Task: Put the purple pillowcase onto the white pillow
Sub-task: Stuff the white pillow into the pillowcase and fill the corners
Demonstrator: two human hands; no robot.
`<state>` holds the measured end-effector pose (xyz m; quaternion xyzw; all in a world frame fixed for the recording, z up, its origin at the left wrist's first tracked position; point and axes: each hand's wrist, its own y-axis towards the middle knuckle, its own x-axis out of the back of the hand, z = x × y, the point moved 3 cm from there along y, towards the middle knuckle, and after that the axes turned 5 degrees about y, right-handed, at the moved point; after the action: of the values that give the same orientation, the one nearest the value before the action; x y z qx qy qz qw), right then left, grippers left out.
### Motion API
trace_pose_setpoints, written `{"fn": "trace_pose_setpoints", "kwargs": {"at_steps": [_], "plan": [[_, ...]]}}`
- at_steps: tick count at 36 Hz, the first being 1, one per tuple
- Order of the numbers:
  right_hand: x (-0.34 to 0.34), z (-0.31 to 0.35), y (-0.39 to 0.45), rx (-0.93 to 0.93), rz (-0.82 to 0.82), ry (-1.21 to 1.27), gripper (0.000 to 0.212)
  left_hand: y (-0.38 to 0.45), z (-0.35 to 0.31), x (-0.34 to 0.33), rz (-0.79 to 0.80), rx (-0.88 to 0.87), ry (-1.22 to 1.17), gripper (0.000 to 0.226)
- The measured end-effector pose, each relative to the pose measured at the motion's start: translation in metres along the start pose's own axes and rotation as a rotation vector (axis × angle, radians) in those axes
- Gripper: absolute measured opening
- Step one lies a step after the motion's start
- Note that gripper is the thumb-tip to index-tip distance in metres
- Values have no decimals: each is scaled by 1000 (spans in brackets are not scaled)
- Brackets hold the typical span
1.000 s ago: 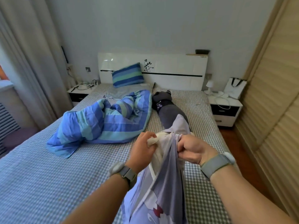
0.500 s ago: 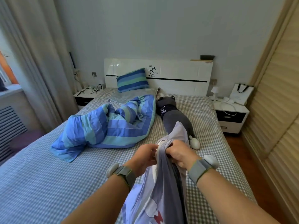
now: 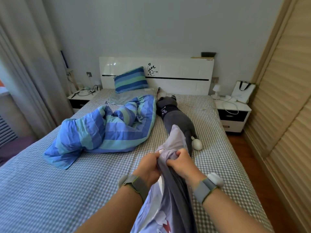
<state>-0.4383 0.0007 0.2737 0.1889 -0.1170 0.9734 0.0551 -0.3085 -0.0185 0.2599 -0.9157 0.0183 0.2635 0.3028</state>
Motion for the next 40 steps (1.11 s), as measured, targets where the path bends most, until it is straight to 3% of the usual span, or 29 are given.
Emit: {"fn": "trace_pose_setpoints", "kwargs": {"at_steps": [3,5,8,12,16,18,20,23,27,32,36,40], "plan": [[8,-7,-24,-199,177,458,25,-3,5,-1,127,4,-145,42],[12,-12,-32,-304,285,645,26,-6,11,0,172,-2,-128,43],[22,-23,-24,-416,268,790,30,1,31,5,223,65,-128,48],[28,-30,-13,-494,320,766,35,3,44,10,252,136,-57,53],[16,-58,-16,-582,385,696,29,15,57,31,72,117,286,40],[5,-73,-24,-605,350,570,20,24,67,49,-39,70,499,44],[-10,-77,-30,-558,347,414,20,19,76,62,-47,59,618,45],[-16,-79,-29,-440,284,299,33,7,89,68,110,180,468,45],[-27,-90,-24,-421,275,216,64,-7,84,69,275,286,327,42],[-35,-99,-24,-422,199,437,57,-14,86,63,359,191,288,42],[-25,-106,-42,-541,214,741,36,-18,108,67,341,257,194,45],[-13,-127,-67,-666,227,866,32,-11,117,71,395,303,208,47]]}}
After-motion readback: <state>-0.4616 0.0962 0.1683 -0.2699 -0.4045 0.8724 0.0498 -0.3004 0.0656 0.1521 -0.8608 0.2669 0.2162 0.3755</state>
